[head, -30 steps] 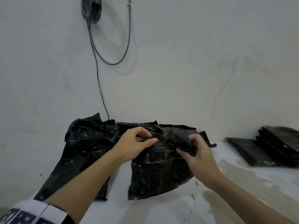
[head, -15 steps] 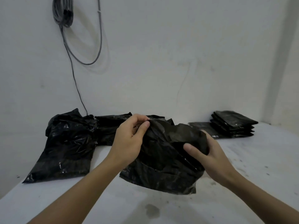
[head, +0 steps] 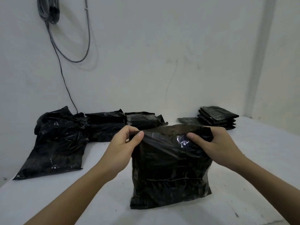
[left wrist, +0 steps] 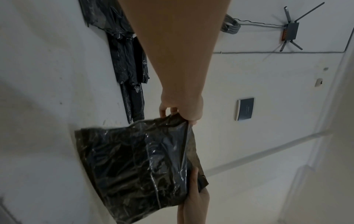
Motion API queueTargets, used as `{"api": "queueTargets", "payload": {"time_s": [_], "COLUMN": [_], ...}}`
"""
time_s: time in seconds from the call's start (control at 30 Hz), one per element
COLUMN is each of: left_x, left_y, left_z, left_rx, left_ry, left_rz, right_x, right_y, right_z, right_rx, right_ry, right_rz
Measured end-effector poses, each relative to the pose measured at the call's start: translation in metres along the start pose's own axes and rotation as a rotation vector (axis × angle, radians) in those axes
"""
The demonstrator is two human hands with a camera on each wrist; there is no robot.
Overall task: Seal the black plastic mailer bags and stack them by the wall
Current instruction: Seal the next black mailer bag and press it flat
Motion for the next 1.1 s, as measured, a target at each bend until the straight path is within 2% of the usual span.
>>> {"api": "queueTargets", "payload": {"time_s": [0.13,0.2,0.6,0.8,0.9,1.0,1.1], "left_x": [0.005,0.004,-0.030,-0.060,-0.073,-0.085,-0.094], "left_y": [-0.001,-0.004,-0.014,-0.022,-0.027,-0.027,-0.027], "left_z": [0.005,0.008,0.012,0.017,0.016,0.014,0.013], "left_rx": [-0.086,-0.107,-0.147,-0.169,-0.125,-0.018,0.062], "left_ry": [-0.061,-0.053,0.066,0.090,0.139,0.270,0.337], "left_rz": [0.006,0.007,0.074,0.063,0.064,0.025,-0.034], "right_x": [0.006,0.012,0.053,0.084,0.100,0.114,0.123], "right_y": [0.003,0.004,0.004,0.010,0.011,0.013,0.016], "right_z": [-0.001,0.000,0.003,0.009,0.015,0.023,0.033], "right_rx": [-0.014,-0.017,0.069,0.109,0.086,0.041,-0.014], "right_ry": [-0.133,-0.141,-0.011,-0.056,-0.136,-0.191,-0.253], "right_rz": [-0.136,-0.147,0.031,0.116,0.143,0.143,0.046]}}
Point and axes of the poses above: each hand's wrist, its own y-axis away from the middle knuckle, its own x-axis out of the back of the hand, z = x × y, the point moved 5 cm from there along -y, towards the middle knuckle, and after that the axes turned 3 degrees about -z, right-handed, at the moved point
